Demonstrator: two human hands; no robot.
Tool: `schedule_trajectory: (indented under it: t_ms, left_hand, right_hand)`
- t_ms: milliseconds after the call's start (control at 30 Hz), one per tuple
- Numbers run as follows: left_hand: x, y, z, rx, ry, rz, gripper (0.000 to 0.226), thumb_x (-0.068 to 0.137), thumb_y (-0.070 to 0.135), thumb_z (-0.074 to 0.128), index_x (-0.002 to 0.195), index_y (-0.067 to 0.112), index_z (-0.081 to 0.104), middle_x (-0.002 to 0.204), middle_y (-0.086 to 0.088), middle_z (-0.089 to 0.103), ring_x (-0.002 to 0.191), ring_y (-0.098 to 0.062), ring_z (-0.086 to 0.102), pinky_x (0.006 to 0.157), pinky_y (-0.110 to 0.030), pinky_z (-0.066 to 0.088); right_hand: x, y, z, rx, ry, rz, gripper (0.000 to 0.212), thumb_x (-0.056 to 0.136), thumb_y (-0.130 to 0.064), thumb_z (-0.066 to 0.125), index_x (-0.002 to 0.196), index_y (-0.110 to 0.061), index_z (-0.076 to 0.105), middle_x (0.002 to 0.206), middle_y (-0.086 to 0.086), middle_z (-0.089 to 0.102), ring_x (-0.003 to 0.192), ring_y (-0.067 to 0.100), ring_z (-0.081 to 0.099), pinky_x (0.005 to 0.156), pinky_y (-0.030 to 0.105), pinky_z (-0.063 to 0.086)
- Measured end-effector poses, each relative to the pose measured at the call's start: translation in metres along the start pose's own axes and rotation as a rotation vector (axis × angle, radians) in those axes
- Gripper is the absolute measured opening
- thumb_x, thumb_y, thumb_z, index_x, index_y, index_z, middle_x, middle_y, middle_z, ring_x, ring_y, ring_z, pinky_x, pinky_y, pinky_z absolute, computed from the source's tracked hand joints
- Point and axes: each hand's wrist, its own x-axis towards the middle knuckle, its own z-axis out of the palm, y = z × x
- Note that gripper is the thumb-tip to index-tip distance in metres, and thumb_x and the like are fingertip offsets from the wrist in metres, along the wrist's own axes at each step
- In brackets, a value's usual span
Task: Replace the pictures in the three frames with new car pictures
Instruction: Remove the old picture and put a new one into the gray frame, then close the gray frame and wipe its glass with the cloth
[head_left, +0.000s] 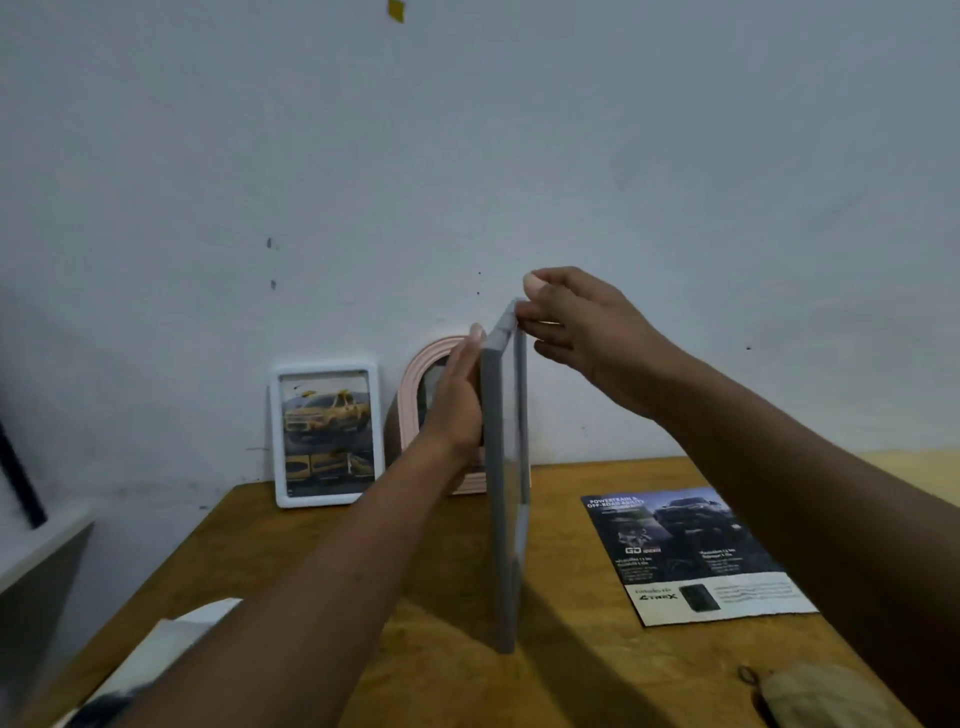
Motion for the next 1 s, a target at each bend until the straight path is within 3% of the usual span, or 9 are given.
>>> schedule_trajectory:
  t_ms: [67, 167, 333, 500, 567, 667, 800, 867, 1000]
  left_hand:
    - [-0.006, 0.024, -0.024, 0.028, 0.029, 0.042, 0.058, 0.085, 0.084, 0.043, 0.124, 0.044, 0.059, 0.126, -0.003, 0.066, 0.116, -0.027, 0.064, 0.102, -0.054, 0.051]
    - [-0.012, 0.053, -0.062, 0.100, 0.081, 0.100, 0.059, 0.091, 0.075, 0.045, 0.140, 0.044, 0.044, 0.144, 0.007, 0.052, 0.132, -0.020, 0.052, 0.106, -0.051, 0.046]
    - [-0.023, 0.053, -0.101, 0.598, 0.136, 0.139, 0.068, 0.096, 0.058, 0.057, 0.155, 0.034, 0.034, 0.162, 0.003, 0.036, 0.143, -0.025, 0.041, 0.111, -0.050, 0.043]
    - [-0.041, 0.006, -0.123, 0.670, 0.258, 0.079, 0.058, 0.095, 0.048, 0.065, 0.147, 0.028, 0.048, 0.148, -0.002, 0.053, 0.116, -0.018, 0.057, 0.091, -0.036, 0.052]
    - [-0.052, -0.019, -0.131, 0.606, 0.285, 0.022, 0.050, 0.096, 0.046, 0.065, 0.142, 0.030, 0.053, 0.138, -0.001, 0.058, 0.101, -0.012, 0.060, 0.078, -0.028, 0.057]
    - [-0.078, -0.061, -0.134, 0.509, 0.326, -0.079, 0.039, 0.097, 0.043, 0.063, 0.133, 0.032, 0.053, 0.132, 0.001, 0.059, 0.093, -0.007, 0.057, 0.066, -0.020, 0.052]
    - [-0.108, -0.120, -0.132, 0.499, 0.333, -0.220, 0.042, 0.097, 0.048, 0.062, 0.135, 0.034, 0.050, 0.137, 0.000, 0.056, 0.102, -0.009, 0.057, 0.075, -0.029, 0.049]
    - [-0.119, -0.139, -0.128, 0.602, 0.277, -0.257, 0.055, 0.097, 0.052, 0.061, 0.146, 0.032, 0.046, 0.147, 0.001, 0.052, 0.122, -0.019, 0.055, 0.091, -0.033, 0.047]
    - [-0.123, -0.154, -0.121, 0.759, 0.132, -0.239, 0.073, 0.096, 0.063, 0.052, 0.158, 0.031, 0.028, 0.162, 0.000, 0.033, 0.148, -0.023, 0.031, 0.115, -0.038, 0.032]
  right_hand:
    - [0.004, 0.005, 0.021, -0.028, -0.040, -0.010, 0.064, 0.090, -0.060, 0.055, 0.141, -0.024, 0.046, 0.136, 0.003, 0.058, 0.120, 0.014, 0.059, 0.103, 0.038, 0.047]
    - [0.005, 0.018, 0.049, -0.072, -0.048, -0.011, 0.060, 0.088, -0.065, 0.052, 0.136, -0.029, 0.049, 0.134, -0.002, 0.059, 0.120, 0.014, 0.058, 0.103, 0.045, 0.048]
    - [-0.015, 0.067, 0.071, -0.243, -0.055, 0.087, 0.048, 0.094, -0.061, 0.047, 0.132, -0.031, 0.047, 0.128, -0.003, 0.061, 0.112, 0.017, 0.061, 0.097, 0.048, 0.050]
    - [-0.062, 0.146, 0.064, -0.439, -0.012, 0.296, 0.051, 0.100, -0.047, 0.047, 0.143, -0.021, 0.040, 0.138, 0.010, 0.054, 0.109, 0.020, 0.060, 0.071, 0.027, 0.050]
    - [-0.083, 0.172, 0.057, -0.479, -0.020, 0.367, 0.051, 0.099, -0.049, 0.048, 0.141, -0.022, 0.040, 0.129, 0.009, 0.059, 0.101, 0.018, 0.064, 0.074, 0.035, 0.058]
    - [-0.099, 0.196, 0.050, -0.586, -0.008, 0.401, 0.059, 0.096, -0.056, 0.046, 0.143, -0.022, 0.038, 0.133, 0.010, 0.057, 0.109, 0.023, 0.061, 0.089, 0.046, 0.055]
    - [-0.106, 0.198, 0.047, -0.697, 0.053, 0.375, 0.060, 0.093, -0.055, 0.048, 0.142, -0.022, 0.036, 0.134, 0.013, 0.058, 0.111, 0.030, 0.061, 0.090, 0.046, 0.053]
    - [-0.109, 0.198, 0.043, -0.775, 0.072, 0.375, 0.059, 0.093, -0.051, 0.050, 0.142, -0.020, 0.038, 0.133, 0.015, 0.059, 0.112, 0.034, 0.060, 0.091, 0.045, 0.051]
    - [-0.123, 0.200, 0.036, -0.843, 0.079, 0.363, 0.061, 0.093, -0.050, 0.051, 0.142, -0.017, 0.036, 0.132, 0.016, 0.060, 0.113, 0.036, 0.059, 0.093, 0.049, 0.050]
